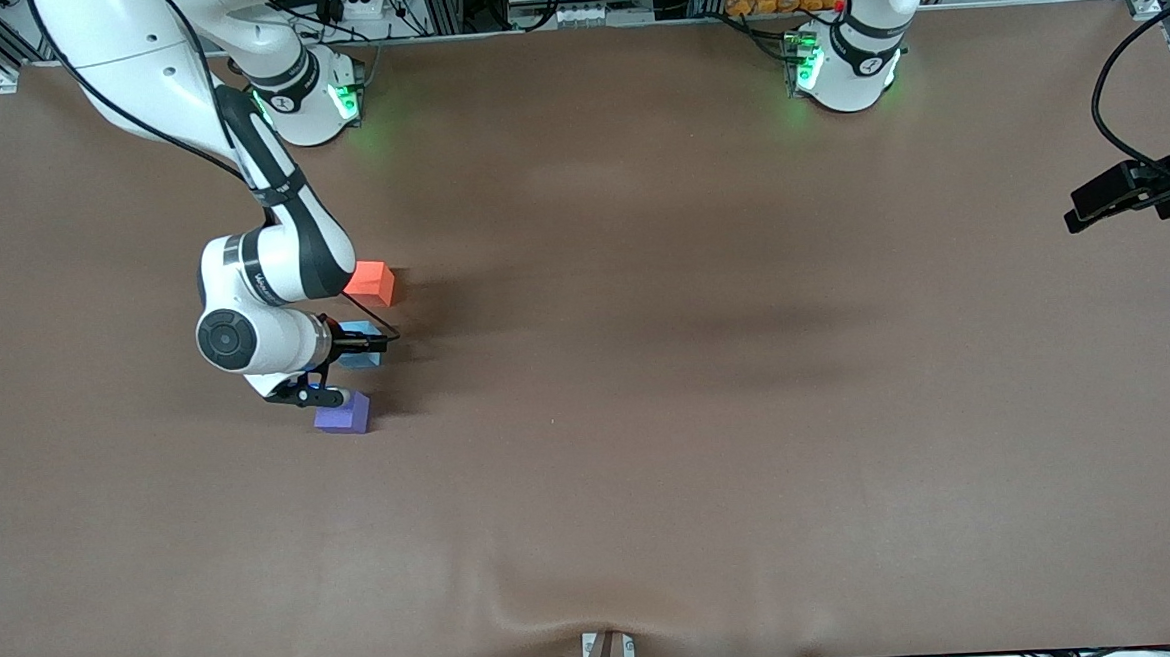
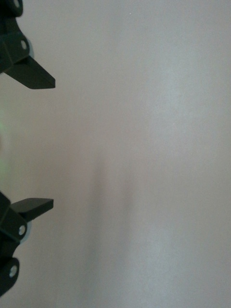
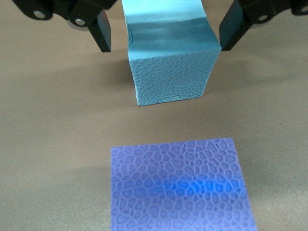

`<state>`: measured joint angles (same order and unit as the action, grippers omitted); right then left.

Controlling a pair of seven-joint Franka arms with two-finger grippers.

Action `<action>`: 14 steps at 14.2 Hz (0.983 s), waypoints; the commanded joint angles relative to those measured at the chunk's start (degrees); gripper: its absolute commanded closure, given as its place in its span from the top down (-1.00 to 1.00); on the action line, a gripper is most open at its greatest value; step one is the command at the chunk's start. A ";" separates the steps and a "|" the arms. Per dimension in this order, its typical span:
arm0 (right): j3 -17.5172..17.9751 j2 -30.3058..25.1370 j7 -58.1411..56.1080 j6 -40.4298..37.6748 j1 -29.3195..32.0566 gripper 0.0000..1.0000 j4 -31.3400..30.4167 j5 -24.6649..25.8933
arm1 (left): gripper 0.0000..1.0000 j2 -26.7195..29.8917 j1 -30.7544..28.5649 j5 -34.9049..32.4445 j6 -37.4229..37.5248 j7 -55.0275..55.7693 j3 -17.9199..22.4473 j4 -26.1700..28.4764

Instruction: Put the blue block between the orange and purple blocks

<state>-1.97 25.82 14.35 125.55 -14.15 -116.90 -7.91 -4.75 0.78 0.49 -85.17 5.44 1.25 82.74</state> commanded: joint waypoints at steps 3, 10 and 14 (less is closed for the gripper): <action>-0.14 -4.10 -1.17 -7.21 1.93 1.00 4.64 -0.26 | 1.00 1.58 -0.52 -1.28 -0.53 -1.31 -0.63 1.11; -0.14 -12.88 -12.75 -20.69 10.62 1.00 15.56 0.35 | 1.00 1.14 -0.61 -1.28 -1.05 -1.40 -0.46 0.84; -0.14 -22.46 -18.03 -27.63 16.25 1.00 15.47 1.23 | 1.00 1.14 -0.87 -1.28 -1.05 -1.40 -0.28 0.84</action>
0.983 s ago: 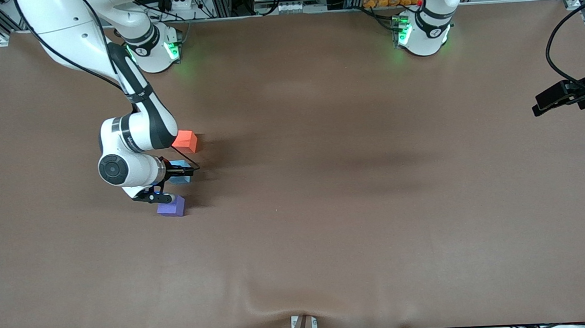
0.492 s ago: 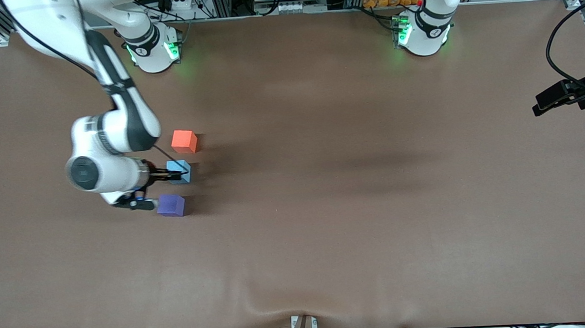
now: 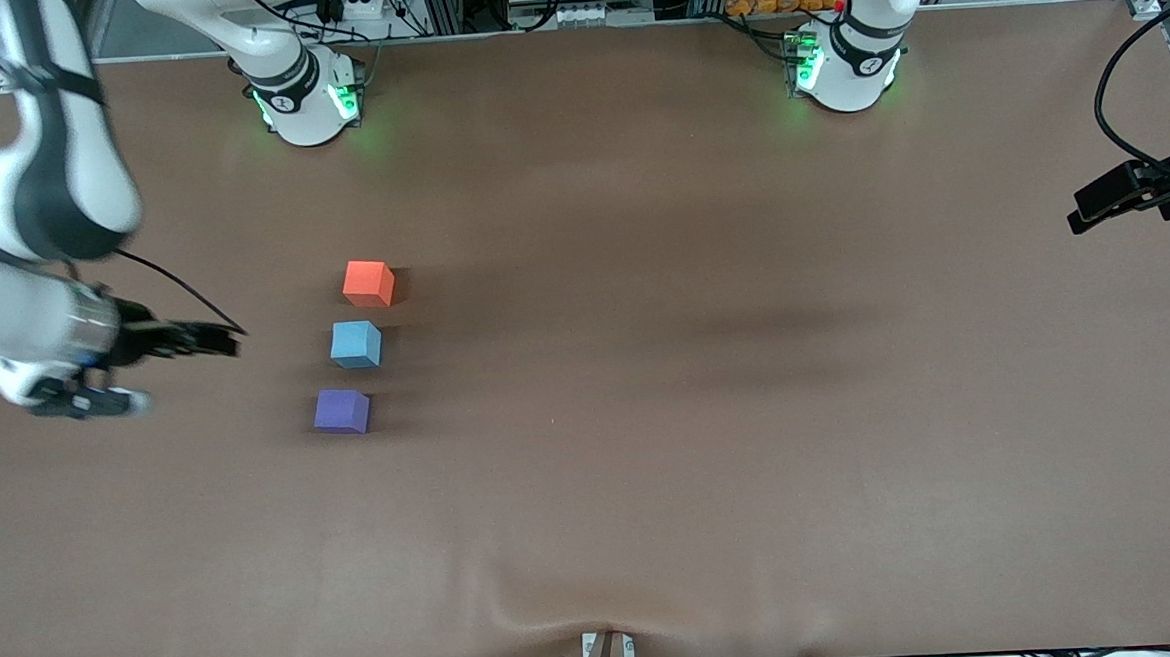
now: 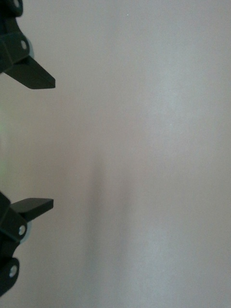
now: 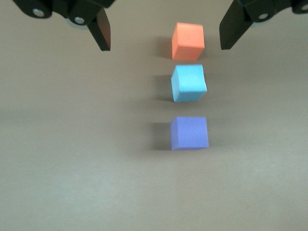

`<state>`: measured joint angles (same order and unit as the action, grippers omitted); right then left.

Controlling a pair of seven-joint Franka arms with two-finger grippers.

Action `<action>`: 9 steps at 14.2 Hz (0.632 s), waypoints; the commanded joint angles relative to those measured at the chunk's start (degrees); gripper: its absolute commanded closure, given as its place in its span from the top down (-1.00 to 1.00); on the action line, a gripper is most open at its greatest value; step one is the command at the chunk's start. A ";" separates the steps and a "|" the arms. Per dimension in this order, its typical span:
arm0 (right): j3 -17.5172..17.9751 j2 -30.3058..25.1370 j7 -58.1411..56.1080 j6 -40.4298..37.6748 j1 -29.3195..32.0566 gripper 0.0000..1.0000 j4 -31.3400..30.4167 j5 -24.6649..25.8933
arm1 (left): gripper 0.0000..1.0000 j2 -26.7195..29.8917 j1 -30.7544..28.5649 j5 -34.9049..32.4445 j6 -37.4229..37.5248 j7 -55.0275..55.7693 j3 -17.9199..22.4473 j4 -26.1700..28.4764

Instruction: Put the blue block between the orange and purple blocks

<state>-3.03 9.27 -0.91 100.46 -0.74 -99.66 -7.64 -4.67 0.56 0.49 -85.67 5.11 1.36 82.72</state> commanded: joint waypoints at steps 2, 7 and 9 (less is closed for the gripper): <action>0.84 -9.96 -4.09 -5.08 4.08 1.00 -1.50 3.40 | 1.00 1.07 -0.56 -1.28 -0.29 -1.06 -0.40 1.12; -0.31 -12.00 -3.05 -17.47 4.25 1.00 7.62 4.73 | 1.00 0.98 -0.82 -1.28 -0.29 -1.06 -0.40 1.30; -0.31 -12.00 -2.87 -17.75 4.78 1.00 8.52 5.43 | 1.00 0.90 -1.09 -1.28 -0.37 -1.06 -0.40 1.73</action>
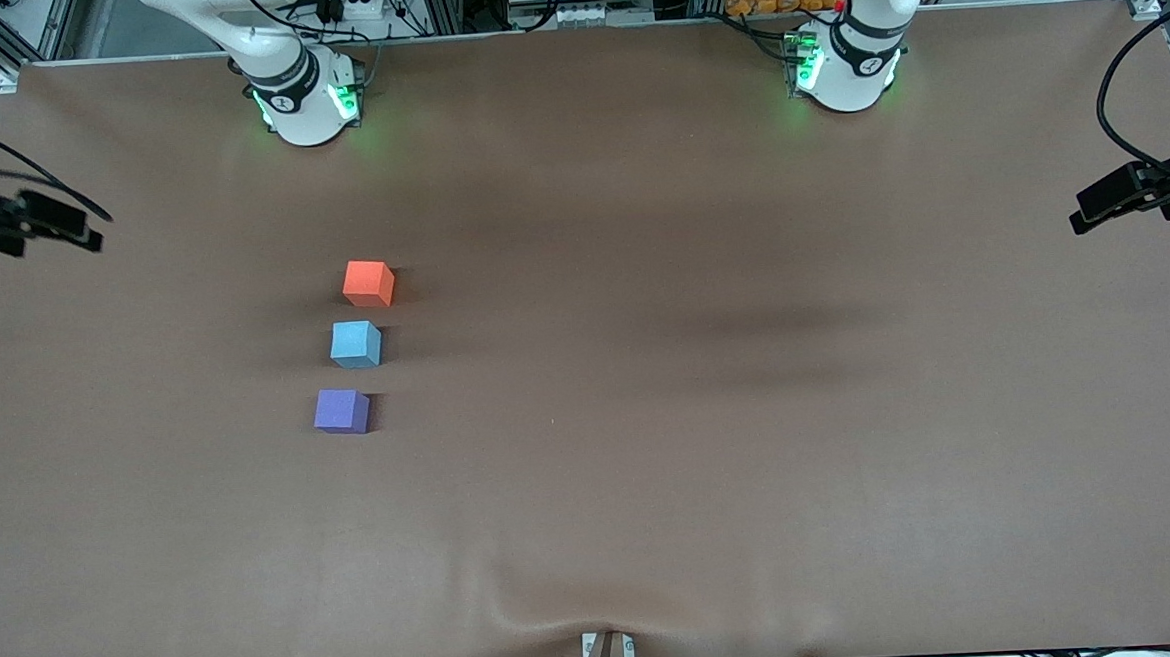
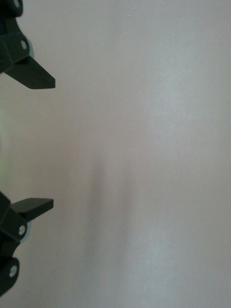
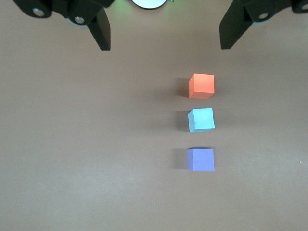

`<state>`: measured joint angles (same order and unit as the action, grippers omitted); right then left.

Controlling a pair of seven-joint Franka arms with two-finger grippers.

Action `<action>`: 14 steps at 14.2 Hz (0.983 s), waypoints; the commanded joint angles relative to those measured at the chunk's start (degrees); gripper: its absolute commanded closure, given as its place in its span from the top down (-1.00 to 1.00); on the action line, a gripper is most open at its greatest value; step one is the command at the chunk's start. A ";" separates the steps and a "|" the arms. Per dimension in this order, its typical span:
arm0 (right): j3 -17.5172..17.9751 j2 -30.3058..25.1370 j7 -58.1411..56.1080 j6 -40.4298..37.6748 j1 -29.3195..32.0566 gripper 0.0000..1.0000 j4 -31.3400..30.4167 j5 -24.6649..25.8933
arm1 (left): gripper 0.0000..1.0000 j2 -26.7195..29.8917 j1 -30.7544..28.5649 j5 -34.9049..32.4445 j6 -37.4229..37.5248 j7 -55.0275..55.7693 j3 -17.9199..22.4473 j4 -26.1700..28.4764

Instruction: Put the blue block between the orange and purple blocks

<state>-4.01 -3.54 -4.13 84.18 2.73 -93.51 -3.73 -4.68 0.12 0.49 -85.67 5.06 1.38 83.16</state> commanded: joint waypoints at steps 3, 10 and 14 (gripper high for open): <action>0.58 0.81 0.96 -2.70 1.48 1.00 3.16 2.15 | 1.00 1.16 -0.56 -1.28 -0.56 -1.02 -0.77 1.31; 1.11 0.90 2.02 -1.57 1.13 1.00 4.92 2.50 | 1.00 0.90 0.06 -1.11 -0.56 -0.93 -0.94 0.69; 1.02 1.60 2.11 -1.65 0.96 1.00 4.83 2.50 | 1.00 0.98 0.41 -1.19 -0.38 -0.93 -1.12 0.69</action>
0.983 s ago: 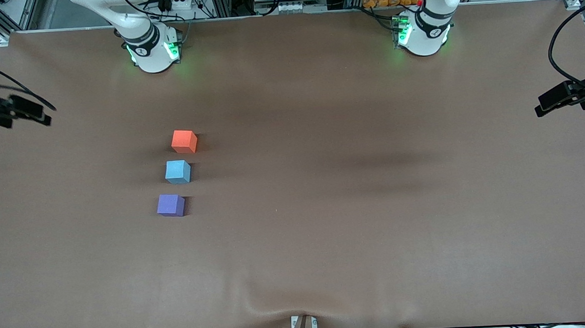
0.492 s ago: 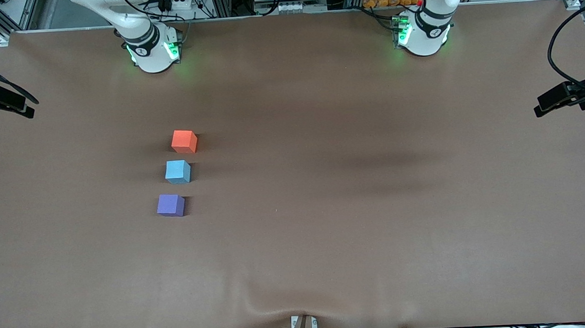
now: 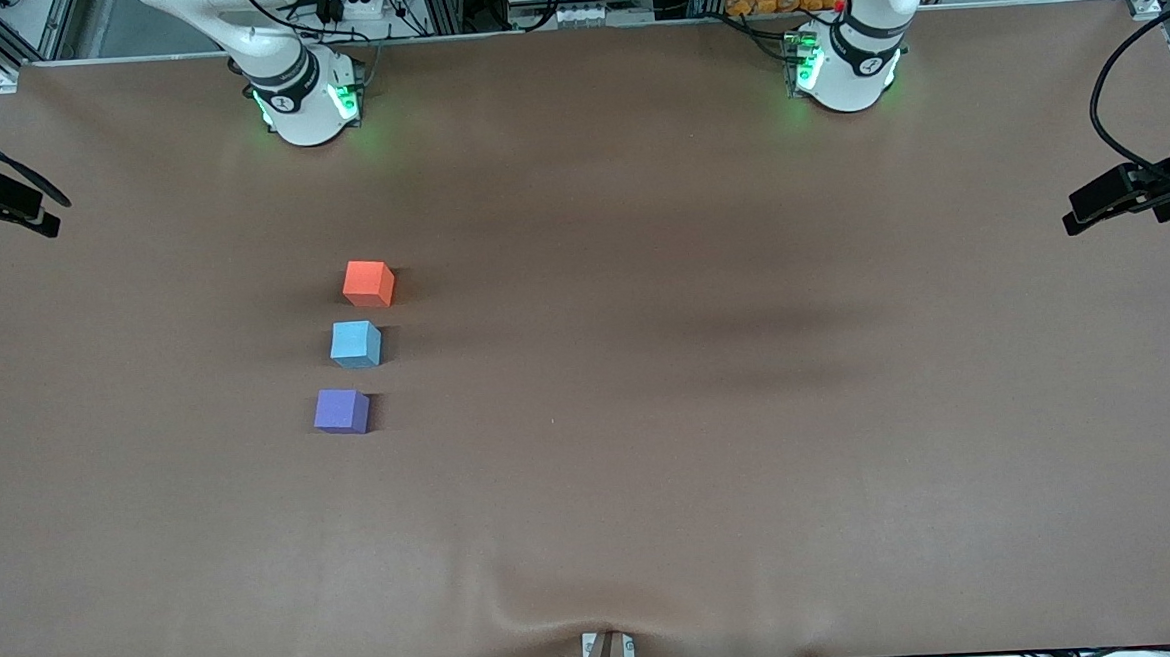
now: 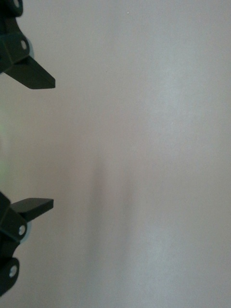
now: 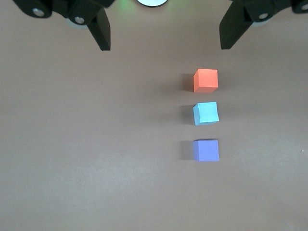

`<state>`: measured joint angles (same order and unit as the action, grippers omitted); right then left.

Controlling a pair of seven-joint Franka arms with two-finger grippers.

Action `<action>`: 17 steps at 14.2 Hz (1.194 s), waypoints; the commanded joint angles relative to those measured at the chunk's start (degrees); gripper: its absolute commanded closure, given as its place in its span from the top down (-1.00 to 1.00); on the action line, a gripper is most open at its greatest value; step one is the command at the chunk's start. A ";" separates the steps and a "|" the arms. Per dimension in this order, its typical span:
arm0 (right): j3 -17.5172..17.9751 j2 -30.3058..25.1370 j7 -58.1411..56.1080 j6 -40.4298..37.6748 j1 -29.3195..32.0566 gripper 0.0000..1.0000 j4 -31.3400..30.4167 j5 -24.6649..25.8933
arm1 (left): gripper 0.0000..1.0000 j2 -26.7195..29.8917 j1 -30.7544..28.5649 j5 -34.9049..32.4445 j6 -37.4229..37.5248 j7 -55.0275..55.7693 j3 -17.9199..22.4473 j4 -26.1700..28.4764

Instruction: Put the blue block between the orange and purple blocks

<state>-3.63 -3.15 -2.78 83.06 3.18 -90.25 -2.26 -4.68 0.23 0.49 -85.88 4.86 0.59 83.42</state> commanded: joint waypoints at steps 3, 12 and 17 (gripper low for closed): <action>0.64 1.30 0.76 -0.53 0.59 1.00 1.65 1.03 | 1.00 1.33 -0.06 -1.02 0.18 -0.73 -1.21 0.51; 0.64 1.39 0.58 -0.09 0.86 1.00 3.23 2.62 | 1.00 1.77 0.12 -1.37 0.71 0.50 -3.49 0.95; 0.64 1.39 0.58 -0.09 0.86 1.00 3.23 2.09 | 1.00 7.57 3.11 -1.28 -0.60 0.41 -0.59 7.88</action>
<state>-3.65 -2.50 -2.77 83.41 3.21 -88.46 -0.67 -1.48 2.41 0.49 -85.62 4.90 -0.97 86.39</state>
